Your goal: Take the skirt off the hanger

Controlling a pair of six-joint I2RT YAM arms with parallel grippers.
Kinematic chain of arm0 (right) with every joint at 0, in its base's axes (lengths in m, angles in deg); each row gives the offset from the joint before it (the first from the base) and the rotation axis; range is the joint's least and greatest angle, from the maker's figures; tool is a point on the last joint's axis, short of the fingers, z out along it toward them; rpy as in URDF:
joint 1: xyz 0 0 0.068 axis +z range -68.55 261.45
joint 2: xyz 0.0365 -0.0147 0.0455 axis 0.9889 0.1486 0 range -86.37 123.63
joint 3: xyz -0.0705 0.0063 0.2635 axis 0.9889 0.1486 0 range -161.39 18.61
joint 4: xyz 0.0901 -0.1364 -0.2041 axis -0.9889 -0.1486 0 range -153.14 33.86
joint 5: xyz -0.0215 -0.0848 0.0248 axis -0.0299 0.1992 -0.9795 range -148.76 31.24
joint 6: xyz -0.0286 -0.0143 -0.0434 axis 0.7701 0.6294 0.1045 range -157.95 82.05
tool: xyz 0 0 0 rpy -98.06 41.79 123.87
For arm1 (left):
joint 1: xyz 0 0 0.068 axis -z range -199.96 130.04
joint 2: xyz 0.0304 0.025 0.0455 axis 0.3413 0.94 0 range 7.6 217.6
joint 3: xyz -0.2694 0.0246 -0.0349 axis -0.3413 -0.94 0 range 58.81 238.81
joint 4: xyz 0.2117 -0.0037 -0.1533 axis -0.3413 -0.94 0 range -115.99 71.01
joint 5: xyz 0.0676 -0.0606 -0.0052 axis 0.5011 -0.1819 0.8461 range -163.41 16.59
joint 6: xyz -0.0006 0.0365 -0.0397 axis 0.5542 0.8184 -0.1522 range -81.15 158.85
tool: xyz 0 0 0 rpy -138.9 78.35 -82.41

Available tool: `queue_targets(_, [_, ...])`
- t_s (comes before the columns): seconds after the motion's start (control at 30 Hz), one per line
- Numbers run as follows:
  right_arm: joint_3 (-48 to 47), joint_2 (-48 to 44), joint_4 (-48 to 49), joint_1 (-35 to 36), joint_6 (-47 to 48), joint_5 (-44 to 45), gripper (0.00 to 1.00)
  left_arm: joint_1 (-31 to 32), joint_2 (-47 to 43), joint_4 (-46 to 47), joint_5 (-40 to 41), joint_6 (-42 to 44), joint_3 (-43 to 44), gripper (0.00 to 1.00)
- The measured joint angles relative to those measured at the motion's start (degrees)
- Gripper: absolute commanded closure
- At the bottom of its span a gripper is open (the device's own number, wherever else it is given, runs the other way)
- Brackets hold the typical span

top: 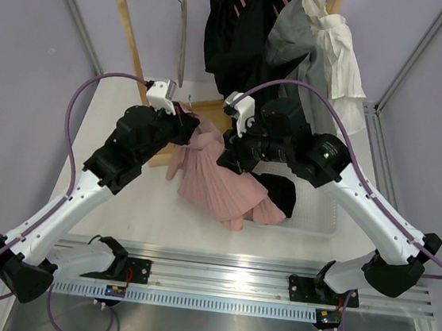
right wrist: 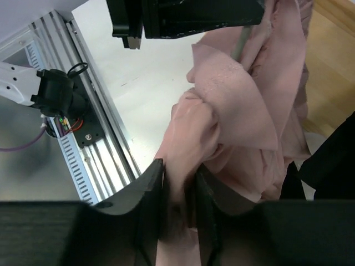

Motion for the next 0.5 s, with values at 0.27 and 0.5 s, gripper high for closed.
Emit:
queue_targets(0.27, [0.8, 1.0, -2.7, -1.5, 8.2, 1.2, 1.0, 0.0, -2.4, -0.8, 2.3, 0.0, -4.3, 1.0])
queue_targets(0.5, [2.5, 1.4, -2.0, -1.5, 12.2, 0.4, 1.0, 0.4, -5.3, -1.0, 4.5, 0.3, -7.7, 1.0])
